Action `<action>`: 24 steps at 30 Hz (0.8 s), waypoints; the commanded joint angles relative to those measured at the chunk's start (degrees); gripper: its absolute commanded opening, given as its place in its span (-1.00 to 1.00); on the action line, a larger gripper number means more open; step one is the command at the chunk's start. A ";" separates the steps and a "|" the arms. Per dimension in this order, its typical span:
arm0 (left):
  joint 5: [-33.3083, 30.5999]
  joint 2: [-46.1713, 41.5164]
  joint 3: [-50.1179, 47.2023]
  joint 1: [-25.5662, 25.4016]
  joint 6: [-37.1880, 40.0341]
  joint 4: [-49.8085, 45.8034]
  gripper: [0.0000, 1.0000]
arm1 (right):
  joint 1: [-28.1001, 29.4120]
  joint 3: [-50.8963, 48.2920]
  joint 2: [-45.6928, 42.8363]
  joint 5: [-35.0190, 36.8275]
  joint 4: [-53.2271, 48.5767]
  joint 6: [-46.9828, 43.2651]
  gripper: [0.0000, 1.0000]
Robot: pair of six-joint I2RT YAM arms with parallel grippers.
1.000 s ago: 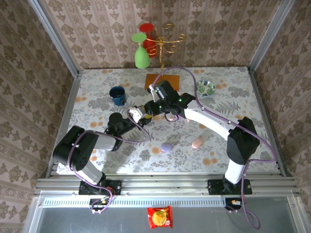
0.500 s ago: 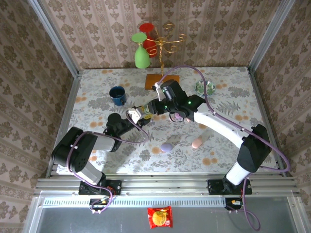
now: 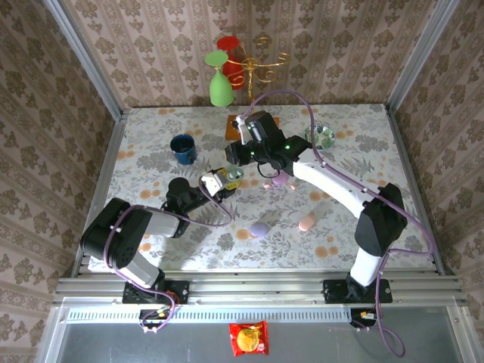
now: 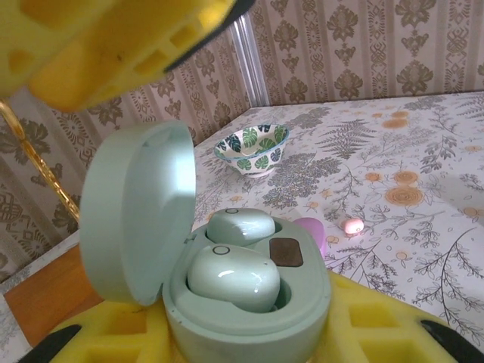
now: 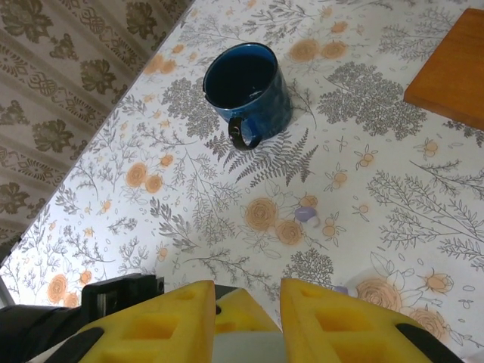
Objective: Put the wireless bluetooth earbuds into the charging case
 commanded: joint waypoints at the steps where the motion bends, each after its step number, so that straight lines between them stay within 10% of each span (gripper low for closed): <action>1: -2.67 -2.12 0.29 -0.10 -4.53 2.10 -0.29 | -0.32 1.26 0.86 -1.96 -2.47 -0.85 -0.40; 14: 0.05 -3.53 2.23 0.78 -15.18 2.39 -0.29 | -1.37 -9.67 -8.80 -0.45 2.26 4.21 -0.11; 19: 0.52 -4.53 3.40 0.78 -19.64 2.76 -0.29 | -4.36 -18.29 -12.94 -10.70 11.37 14.29 0.36; 24: 1.92 -5.20 5.17 0.61 -23.06 2.85 -0.30 | -7.22 -24.96 -13.23 -21.06 21.87 26.34 0.40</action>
